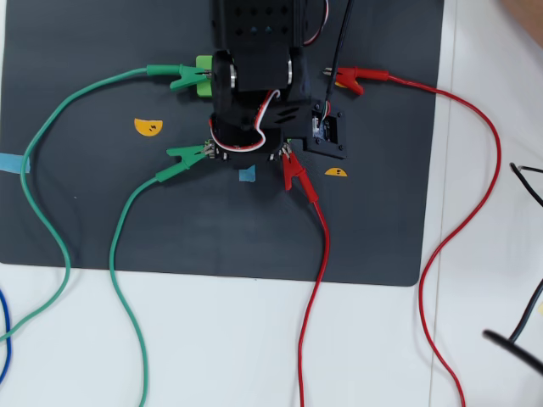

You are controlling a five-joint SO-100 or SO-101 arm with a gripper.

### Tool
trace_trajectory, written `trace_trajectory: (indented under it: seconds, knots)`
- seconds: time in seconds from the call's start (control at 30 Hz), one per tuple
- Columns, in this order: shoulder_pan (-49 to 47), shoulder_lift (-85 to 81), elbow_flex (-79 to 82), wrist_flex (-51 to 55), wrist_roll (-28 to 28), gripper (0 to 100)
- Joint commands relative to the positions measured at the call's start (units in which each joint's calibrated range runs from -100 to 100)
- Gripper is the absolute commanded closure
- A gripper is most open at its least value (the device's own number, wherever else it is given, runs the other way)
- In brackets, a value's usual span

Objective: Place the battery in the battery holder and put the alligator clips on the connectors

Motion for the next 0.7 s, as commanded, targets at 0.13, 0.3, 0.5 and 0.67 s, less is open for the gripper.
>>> trace_trajectory:
  seconds: [0.13,0.3,0.5,0.67]
  knots:
    - [1.1,-0.2,-1.6,0.0,-0.3,99]
    - [1.1,-0.2,-0.1,0.0,0.1,99]
    - [1.1,-0.2,0.0,0.3,0.1,91]
    - [1.1,-0.3,0.7,0.3,0.1,90]
